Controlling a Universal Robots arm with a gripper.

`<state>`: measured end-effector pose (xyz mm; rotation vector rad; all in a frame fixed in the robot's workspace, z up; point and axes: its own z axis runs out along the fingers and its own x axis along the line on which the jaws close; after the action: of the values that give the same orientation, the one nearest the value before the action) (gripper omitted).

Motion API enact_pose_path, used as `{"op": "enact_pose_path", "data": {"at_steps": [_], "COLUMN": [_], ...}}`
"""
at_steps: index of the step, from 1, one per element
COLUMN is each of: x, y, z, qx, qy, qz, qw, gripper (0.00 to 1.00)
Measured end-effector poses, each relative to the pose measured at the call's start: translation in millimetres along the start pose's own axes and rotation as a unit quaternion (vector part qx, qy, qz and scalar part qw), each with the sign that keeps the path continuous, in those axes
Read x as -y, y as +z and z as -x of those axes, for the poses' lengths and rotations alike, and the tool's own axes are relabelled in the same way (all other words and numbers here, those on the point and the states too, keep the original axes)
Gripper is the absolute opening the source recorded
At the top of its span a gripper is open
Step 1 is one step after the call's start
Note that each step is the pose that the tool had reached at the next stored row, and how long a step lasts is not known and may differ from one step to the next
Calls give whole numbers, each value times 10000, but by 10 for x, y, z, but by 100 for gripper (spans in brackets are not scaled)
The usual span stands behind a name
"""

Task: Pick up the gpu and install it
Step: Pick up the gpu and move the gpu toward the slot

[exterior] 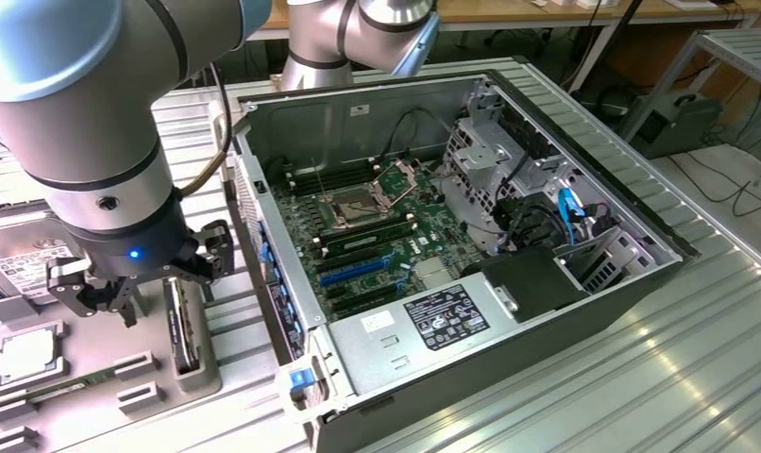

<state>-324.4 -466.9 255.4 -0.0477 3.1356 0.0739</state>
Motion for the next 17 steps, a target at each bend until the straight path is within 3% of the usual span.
{"op": "enact_pose_path", "data": {"at_steps": [17], "x": [-12], "y": [101], "z": [0], "qx": [1], "qy": [1], "qz": [0], "qw": [10000], "gripper": [78]}}
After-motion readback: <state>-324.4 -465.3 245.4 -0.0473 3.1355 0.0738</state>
